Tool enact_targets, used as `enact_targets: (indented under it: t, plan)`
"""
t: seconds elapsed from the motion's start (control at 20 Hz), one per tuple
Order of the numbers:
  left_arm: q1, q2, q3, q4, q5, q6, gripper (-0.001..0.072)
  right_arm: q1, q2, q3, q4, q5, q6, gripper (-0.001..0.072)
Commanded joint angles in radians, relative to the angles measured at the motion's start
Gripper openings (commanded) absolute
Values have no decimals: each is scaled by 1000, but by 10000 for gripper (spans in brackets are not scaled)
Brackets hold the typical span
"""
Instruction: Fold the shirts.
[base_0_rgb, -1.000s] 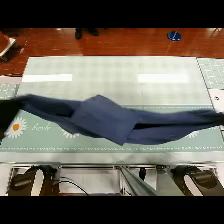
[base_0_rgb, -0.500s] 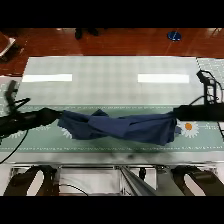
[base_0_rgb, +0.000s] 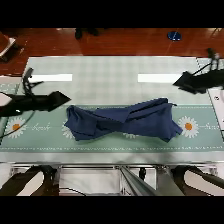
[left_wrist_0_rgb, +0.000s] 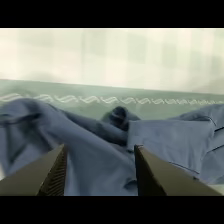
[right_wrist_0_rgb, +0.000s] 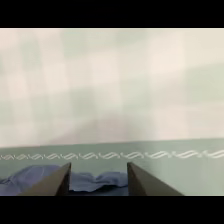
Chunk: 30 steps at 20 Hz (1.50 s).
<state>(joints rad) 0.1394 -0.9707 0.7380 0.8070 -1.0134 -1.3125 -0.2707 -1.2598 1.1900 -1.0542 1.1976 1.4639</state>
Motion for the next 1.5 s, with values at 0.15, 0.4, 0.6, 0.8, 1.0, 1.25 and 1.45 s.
enact_targets:
  t: [0.15,0.4,0.6,0.8,1.0,1.25,1.45]
  plan:
    - [347,74,-52,122,-230,3,508,-273,269,-272,-117,44,44,404]
    - [331,-27,-263,-31,-185,80,508,-217,426,-673,24,58,-60,404]
    - [240,-161,-261,-35,-150,93,508,-202,426,-731,20,77,-79,404]
    - [116,-238,-261,-81,-58,95,507,-202,426,-731,-7,104,-79,404]
    - [40,-265,-261,-112,27,97,373,-202,426,-731,-87,126,-62,404]
    - [39,-265,-261,-112,27,135,17,-202,414,-731,-101,128,-50,404]
    - [39,-265,-261,-112,28,135,16,-202,325,-731,-38,98,-57,404]
